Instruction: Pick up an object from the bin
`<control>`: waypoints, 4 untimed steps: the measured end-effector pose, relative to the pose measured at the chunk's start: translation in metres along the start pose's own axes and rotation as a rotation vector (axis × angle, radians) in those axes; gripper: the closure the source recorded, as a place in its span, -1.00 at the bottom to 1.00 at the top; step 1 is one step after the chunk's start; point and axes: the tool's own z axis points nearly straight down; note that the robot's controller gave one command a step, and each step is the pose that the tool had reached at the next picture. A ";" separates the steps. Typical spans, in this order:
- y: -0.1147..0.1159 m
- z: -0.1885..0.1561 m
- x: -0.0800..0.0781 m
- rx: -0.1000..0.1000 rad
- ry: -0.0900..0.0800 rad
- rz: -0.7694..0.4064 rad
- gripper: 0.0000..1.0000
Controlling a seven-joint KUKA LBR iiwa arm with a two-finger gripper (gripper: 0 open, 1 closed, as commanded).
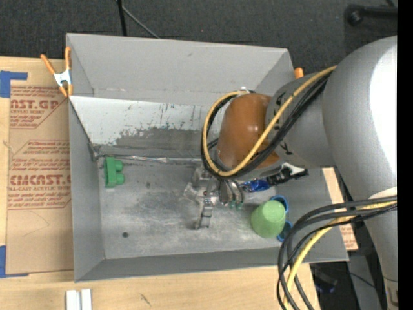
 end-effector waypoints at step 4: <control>0.002 -0.104 -0.003 -0.002 -0.007 -0.001 1.00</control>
Offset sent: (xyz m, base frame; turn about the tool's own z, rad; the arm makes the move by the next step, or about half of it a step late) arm 0.0000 0.0000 0.0000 0.0000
